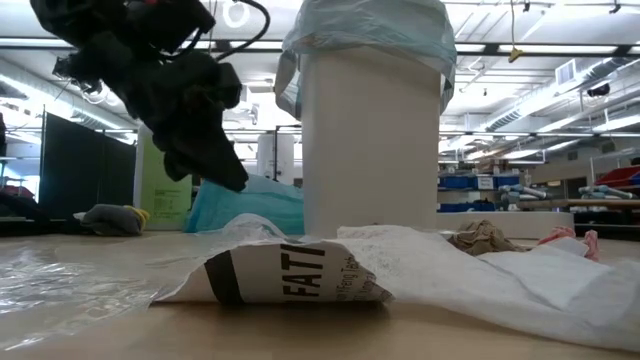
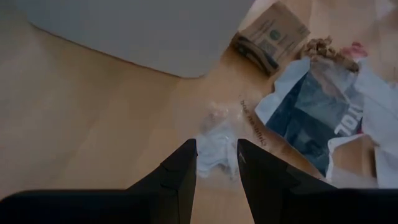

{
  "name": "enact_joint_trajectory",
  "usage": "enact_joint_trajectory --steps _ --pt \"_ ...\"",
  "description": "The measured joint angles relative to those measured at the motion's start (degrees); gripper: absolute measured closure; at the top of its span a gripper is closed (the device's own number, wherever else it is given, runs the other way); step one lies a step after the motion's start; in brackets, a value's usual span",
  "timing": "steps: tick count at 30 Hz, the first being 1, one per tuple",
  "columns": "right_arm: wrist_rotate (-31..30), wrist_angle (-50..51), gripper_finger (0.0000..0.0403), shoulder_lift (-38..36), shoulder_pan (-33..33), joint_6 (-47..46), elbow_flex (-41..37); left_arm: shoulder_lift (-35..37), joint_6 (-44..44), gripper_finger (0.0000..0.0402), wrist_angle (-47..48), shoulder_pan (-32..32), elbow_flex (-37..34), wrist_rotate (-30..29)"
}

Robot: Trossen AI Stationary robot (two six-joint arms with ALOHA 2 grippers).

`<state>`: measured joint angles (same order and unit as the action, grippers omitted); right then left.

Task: Place trash/remove bag and relplace
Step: Put the clear plastic into the white trash bin

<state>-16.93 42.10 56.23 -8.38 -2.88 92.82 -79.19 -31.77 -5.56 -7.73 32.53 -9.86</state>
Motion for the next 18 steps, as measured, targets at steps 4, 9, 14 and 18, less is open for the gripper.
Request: enact_joint_trajectory --steps 4,9,14,18 --pt "-0.02 -0.01 0.0181 0.00 0.00 0.00 0.00 -1.94 0.27 0.0275 -1.27 0.00 0.01 -0.78" --pt "-0.02 0.03 0.0181 0.00 0.00 -0.47 0.00 -2.76 2.69 0.0275 -2.12 0.00 0.03 -2.56" --pt "-0.02 0.05 0.0181 0.00 -0.01 -0.52 0.00 -4.69 3.54 0.0275 -3.57 0.00 0.01 -2.26" --pt "0.00 0.05 0.0181 0.01 -0.02 -0.54 0.00 -7.00 3.80 0.0275 -6.20 0.00 0.02 -1.46"
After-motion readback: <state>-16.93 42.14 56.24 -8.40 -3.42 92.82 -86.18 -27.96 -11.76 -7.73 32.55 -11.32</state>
